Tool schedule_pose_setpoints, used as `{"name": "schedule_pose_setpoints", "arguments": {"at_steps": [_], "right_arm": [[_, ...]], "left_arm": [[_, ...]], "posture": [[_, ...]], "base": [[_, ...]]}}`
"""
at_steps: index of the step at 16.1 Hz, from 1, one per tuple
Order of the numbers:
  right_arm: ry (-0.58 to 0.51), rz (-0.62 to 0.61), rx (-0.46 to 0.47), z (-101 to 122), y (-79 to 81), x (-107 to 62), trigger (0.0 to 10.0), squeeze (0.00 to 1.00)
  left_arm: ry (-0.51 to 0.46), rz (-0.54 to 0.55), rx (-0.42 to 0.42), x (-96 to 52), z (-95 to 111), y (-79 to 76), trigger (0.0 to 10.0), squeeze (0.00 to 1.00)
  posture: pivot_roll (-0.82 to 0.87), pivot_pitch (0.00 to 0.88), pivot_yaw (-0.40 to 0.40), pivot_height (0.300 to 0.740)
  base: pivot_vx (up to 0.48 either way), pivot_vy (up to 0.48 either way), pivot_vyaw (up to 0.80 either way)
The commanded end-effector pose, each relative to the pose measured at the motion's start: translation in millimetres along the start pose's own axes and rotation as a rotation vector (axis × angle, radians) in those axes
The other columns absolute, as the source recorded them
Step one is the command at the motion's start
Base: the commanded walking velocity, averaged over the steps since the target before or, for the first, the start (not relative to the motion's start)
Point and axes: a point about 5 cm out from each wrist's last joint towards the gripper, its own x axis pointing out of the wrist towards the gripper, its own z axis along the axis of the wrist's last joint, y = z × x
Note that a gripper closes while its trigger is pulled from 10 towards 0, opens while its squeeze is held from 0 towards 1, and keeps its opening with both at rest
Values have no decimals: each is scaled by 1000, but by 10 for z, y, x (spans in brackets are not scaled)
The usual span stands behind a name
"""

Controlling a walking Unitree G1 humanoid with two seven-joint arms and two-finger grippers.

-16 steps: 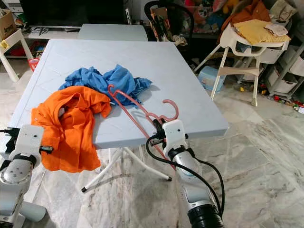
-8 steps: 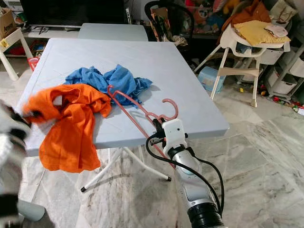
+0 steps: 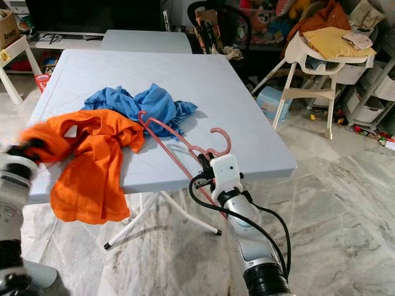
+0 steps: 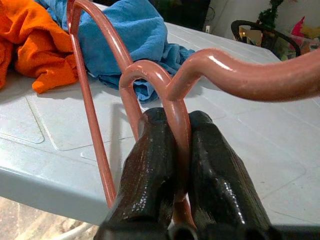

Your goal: Hang hanger

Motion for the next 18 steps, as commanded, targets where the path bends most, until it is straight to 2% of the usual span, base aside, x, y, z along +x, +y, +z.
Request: {"name": "schedule_pose_setpoints", "arguments": {"at_steps": [1, 3, 4, 5, 8, 11, 13, 15, 18], "right_arm": [[68, 2, 1, -119, -1, -27, 10000, 0], [69, 5, -2, -115, 5, -17, 10000, 0], [69, 5, -2, -112, -1, -12, 10000, 0], [70, 5, -2, -111, -3, -11, 10000, 0], [70, 7, -3, -110, 1, -11, 10000, 0], [67, 6, -1, -105, 8, -5, 10000, 0], [69, 6, -3, -109, 6, -10, 10000, 0], [69, 3, -5, -110, -3, -15, 10000, 0], [71, 4, -7, -113, -8, -23, 10000, 0]], "left_arm": [[209, 17, 317, -32, -318, 42, 10000, 0], [223, -44, 270, -63, -358, 9, 10000, 0], [217, -55, 370, -59, -305, 17, 10000, 0], [175, -56, 549, -38, -186, 45, 10000, 0], [104, -27, 625, -20, -49, 11, 10000, 0], [22, -25, 635, -21, 16, -92, 10000, 0], [-45, -72, 575, -45, 31, -208, 10000, 0], [-28, -129, 542, -104, -61, -331, 10000, 0], [-31, -181, 541, -208, -175, -496, 10000, 0]], "posture": [[25, 19, -77, 740], [22, 19, -79, 740], [26, 20, -81, 740], [26, 19, -81, 740], [24, 19, -80, 740], [24, 18, -79, 740], [23, 19, -77, 740], [22, 20, -77, 740], [20, 22, -79, 740]], "base": [[0, 0, 0], [0, 0, 0], [0, 0, 0], [0, 0, 0], [0, 0, 0], [0, 0, 0], [0, 0, 0], [0, 0, 0], [0, 0, 0]]}}
